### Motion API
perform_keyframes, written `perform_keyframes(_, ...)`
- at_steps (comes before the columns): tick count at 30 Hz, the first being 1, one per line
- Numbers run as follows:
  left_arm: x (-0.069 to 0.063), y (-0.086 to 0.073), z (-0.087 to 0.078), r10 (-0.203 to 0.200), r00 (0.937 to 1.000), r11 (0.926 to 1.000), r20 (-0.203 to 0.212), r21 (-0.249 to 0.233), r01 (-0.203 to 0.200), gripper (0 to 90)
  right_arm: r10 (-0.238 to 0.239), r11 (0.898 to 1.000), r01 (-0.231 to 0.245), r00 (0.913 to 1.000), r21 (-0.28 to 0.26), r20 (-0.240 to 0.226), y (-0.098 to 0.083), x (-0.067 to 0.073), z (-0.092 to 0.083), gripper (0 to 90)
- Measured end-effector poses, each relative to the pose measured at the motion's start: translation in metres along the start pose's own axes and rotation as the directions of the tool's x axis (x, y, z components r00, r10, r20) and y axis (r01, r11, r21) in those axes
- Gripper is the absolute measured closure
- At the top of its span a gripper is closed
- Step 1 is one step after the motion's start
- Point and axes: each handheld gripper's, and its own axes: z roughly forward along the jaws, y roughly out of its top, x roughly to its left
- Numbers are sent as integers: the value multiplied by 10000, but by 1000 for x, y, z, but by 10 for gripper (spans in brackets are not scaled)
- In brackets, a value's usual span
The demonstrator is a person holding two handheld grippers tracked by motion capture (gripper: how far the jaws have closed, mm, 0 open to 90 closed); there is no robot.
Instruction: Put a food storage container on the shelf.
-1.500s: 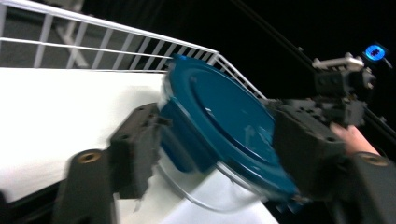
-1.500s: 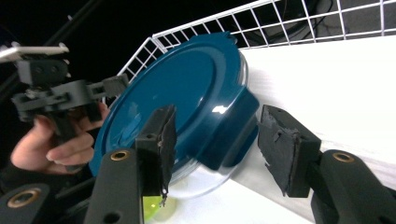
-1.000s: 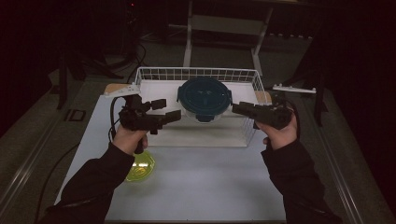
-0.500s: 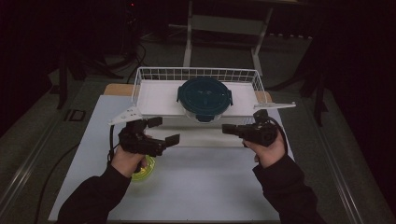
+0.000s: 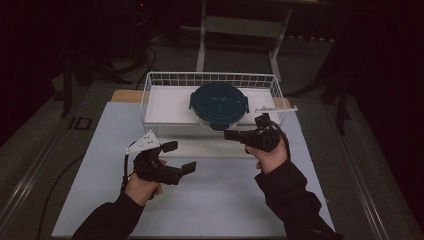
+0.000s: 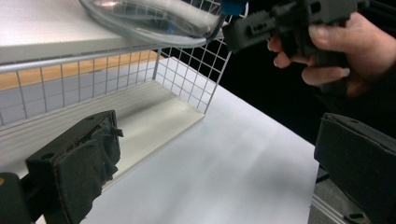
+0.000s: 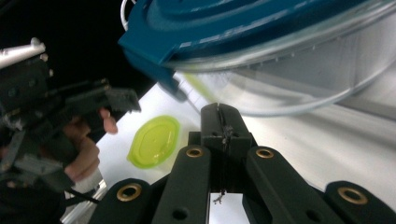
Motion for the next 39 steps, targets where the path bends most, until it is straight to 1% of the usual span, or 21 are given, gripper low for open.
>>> perform_keyframes(1, 0, -1, 0, 11, 10000, 10000, 12, 4, -11, 0, 79, 10000, -79, 9999, 39, -104, 1, -1, 2, 899)
perform_keyframes(7, -1, -5, 1, 59, 10000, 10000, -8, 46, -58, 0, 162, 9999, -162, 9999, -39, 41, 7, -2, 9, 898)
perform_keyframes(12, -2, -5, 1, 149, 9999, 9999, -61, 29, -149, 0, 285, 9995, -280, 9992, -149, 282, 14, -7, 14, 898)
perform_keyframes(17, -2, -6, 0, 104, 9999, 9999, -51, -50, -104, 0, 432, 9987, -420, 9981, -287, 441, 20, -14, 19, 898)
perform_keyframes(20, -2, -7, 0, 173, 9998, 9998, -81, 27, -173, 0, 536, 9981, -520, 9973, -340, 492, 22, -18, 21, 897)
perform_keyframes(23, -2, -8, 0, 208, 9998, 9997, -61, 113, -207, 0, 561, 9978, -536, 9963, -397, 648, 26, -20, 23, 897)
perform_keyframes(26, -3, -9, 0, 459, 9988, 9989, -146, 99, -458, 0, 732, 9963, -704, 9956, -491, 581, 28, -24, 24, 894)
perform_keyframes(30, -3, -10, 0, 497, 9987, 9985, -142, 217, -494, 0, 787, 9955, -753, 9952, -574, 587, 29, -26, 24, 892)
perform_keyframes(34, -2, -10, 0, 468, 9988, 9987, -166, 193, -465, 0, 823, 9955, -792, 9948, -523, 595, 31, -27, 25, 892)
perform_keyframes(36, -2, -10, 0, 600, 9979, 9979, -251, 270, -593, 0, 753, 9960, -722, 9954, -528, 590, 31, -27, 24, 885)
perform_keyframes(39, -1, -10, -1, 455, 9989, 9985, -99, 299, -452, 0, 684, 9961, -648, 9959, -606, 592, 29, -25, 22, 855)
